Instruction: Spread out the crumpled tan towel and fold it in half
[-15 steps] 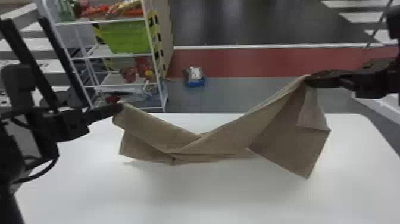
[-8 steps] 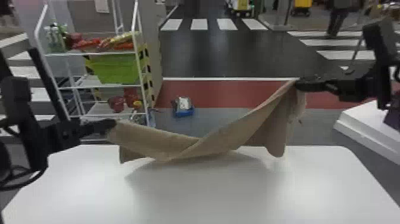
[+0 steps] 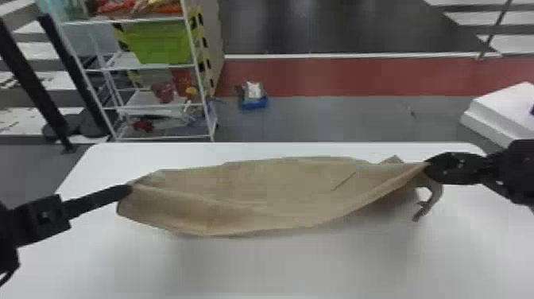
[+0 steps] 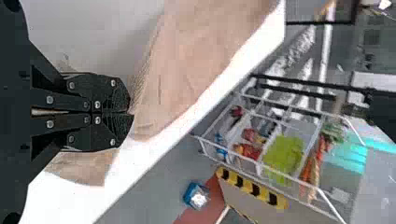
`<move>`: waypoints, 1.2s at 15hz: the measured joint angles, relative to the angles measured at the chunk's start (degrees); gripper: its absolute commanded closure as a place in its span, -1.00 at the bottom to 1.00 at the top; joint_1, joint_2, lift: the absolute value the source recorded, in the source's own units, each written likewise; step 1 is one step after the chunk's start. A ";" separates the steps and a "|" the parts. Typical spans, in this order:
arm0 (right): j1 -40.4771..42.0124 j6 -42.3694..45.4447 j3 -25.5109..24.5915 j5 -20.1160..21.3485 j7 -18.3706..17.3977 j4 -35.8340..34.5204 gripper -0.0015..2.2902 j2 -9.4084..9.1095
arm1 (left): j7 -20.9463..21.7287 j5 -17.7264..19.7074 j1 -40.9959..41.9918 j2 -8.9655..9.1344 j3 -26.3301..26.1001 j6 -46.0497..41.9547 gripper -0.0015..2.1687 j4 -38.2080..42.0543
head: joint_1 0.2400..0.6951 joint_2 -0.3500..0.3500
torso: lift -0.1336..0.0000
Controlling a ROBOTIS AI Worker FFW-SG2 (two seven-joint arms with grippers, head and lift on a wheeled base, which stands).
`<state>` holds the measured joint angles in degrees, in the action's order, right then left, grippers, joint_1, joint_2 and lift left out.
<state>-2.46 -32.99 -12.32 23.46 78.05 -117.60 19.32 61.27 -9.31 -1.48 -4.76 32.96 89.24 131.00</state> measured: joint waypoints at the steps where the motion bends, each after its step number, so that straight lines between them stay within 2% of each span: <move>1: 4.32 1.72 0.62 0.90 0.00 -1.86 0.27 0.98 | 0.45 -0.16 2.48 -0.45 0.69 -1.29 -0.09 -0.03 | 1.00 0.29 | -0.85; 6: 12.87 4.43 4.37 6.16 0.00 -5.70 0.27 4.03 | 3.78 -3.94 10.27 -0.86 2.07 -6.79 -0.09 -0.55 | 1.00 0.48 | -0.85; 9: 15.59 4.00 6.48 8.19 0.00 -8.38 0.24 4.69 | 4.98 -5.34 12.90 -1.64 3.46 -7.99 -0.12 -0.74 | 1.00 0.65 | -0.85; 10: 15.70 3.82 6.58 8.36 0.00 -9.04 0.02 4.85 | 5.66 -6.38 13.51 -1.81 3.52 -8.04 -0.34 -0.74 | 1.00 0.67 | -0.85; 11: 15.90 3.41 6.67 8.59 0.00 -9.64 -0.46 5.09 | 5.93 -7.24 13.98 -1.85 3.47 -8.02 -0.48 -0.74 | 1.00 0.69 | -0.85; 12: 16.57 2.52 7.00 9.11 0.00 -10.40 -0.65 5.40 | 5.99 -8.04 14.53 -1.78 3.27 -7.91 -0.49 -0.72 | 1.00 0.70 | -0.85; 18: 16.29 -2.36 8.84 11.73 0.00 -11.51 -0.65 5.47 | 4.53 -9.24 15.05 -1.17 2.69 -8.18 -0.49 -0.85 | 1.00 0.73 | -0.85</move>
<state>13.84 -35.34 -3.48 35.19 78.05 -129.11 24.80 65.81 -18.55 13.58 -5.93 35.66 81.06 130.14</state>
